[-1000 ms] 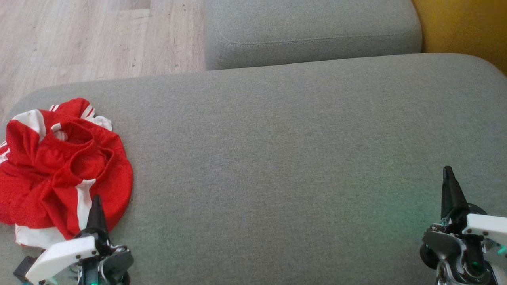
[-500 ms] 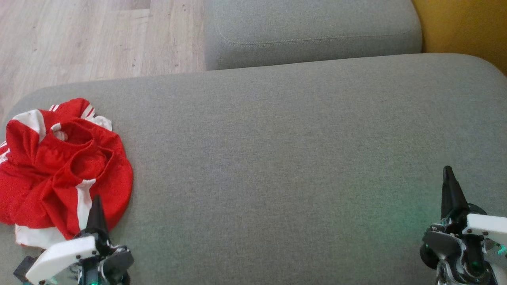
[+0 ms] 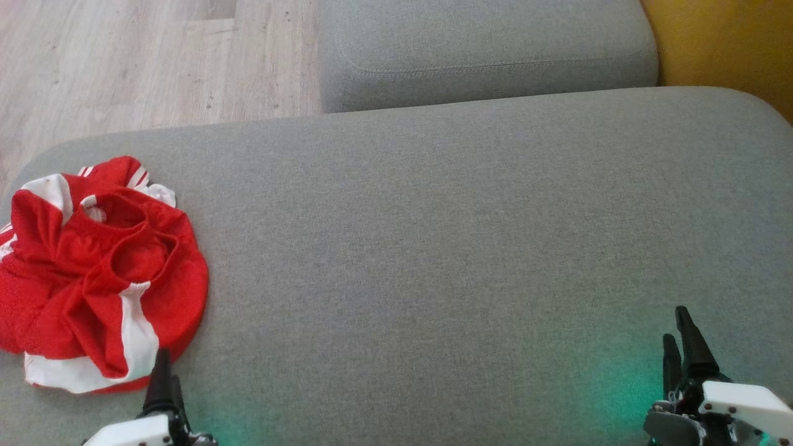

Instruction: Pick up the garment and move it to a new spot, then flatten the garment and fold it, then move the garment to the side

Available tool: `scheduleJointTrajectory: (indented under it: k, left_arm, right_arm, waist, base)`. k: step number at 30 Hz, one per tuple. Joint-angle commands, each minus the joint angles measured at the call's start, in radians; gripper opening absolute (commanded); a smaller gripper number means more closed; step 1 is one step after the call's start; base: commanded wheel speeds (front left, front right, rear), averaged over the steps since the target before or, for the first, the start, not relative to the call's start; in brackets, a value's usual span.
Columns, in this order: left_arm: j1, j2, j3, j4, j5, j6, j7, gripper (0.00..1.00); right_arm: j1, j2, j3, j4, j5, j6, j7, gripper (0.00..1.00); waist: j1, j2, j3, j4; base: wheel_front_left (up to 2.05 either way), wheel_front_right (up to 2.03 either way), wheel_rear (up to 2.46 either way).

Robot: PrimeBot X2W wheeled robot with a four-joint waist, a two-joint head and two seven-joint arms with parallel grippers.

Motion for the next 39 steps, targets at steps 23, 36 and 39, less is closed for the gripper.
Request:
scheduleJointTrajectory:
  k: [23, 36, 39]
  left_arm:
    - [-0.011, 0.009, -0.075, -0.117, 0.36, 0.068, -0.075, 1.0]
    - [0.0, 0.01, -0.114, -0.141, 0.529, 0.098, -0.113, 1.0]
    - [-0.001, 0.01, -0.118, -0.144, 0.554, 0.101, -0.119, 1.0]
  right_arm:
    - [-0.028, -0.008, 0.06, -0.065, -0.358, 0.0, -0.078, 1.0]
    - [-0.027, -0.009, 0.107, -0.098, -0.498, 0.0, -0.116, 1.0]
    - [-0.026, -0.009, 0.112, -0.111, -0.51, 0.0, -0.122, 1.0]
  waist:
    - [0.0, 0.0, -0.021, -0.001]
    - [0.0, 0.0, -0.03, -0.006]
    - [0.0, 0.0, -0.031, -0.006]
  base:
    - [0.0, 0.0, 0.0]
    - [0.0, 0.0, 0.0]
    - [0.0, 0.0, 0.0]
